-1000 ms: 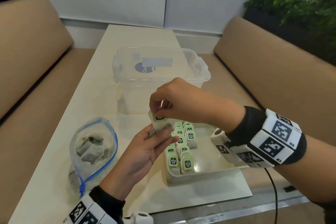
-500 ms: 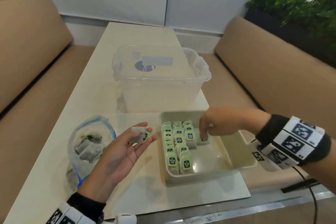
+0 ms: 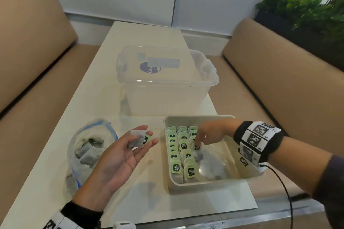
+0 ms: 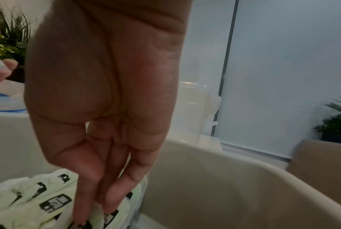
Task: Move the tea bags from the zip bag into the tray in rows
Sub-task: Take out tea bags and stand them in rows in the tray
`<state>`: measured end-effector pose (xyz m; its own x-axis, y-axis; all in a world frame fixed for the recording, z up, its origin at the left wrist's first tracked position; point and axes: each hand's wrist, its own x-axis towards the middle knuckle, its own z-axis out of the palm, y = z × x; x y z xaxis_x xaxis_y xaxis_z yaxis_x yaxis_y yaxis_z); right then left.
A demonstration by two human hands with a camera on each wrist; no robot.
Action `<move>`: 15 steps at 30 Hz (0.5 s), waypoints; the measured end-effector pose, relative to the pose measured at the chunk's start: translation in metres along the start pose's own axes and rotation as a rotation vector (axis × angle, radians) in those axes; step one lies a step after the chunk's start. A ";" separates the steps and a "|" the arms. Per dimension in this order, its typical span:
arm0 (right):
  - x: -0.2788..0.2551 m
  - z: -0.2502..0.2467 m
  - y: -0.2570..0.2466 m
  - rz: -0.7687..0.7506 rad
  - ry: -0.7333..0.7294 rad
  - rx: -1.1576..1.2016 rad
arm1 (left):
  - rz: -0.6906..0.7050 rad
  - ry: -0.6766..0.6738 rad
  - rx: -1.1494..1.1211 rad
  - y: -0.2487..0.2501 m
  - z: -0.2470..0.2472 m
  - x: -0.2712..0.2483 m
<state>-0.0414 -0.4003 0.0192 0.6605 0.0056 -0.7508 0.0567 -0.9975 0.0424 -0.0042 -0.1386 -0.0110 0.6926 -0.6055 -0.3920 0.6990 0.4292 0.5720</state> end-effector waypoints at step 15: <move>-0.025 -0.026 -0.027 -0.316 0.738 0.468 | -0.066 -0.087 0.045 -0.008 0.015 0.004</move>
<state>-0.0402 -0.3717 0.0535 0.9842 0.1647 -0.0657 0.1130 -0.8681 -0.4834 -0.0095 -0.1546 -0.0062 0.6263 -0.6877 -0.3671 0.7323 0.3577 0.5794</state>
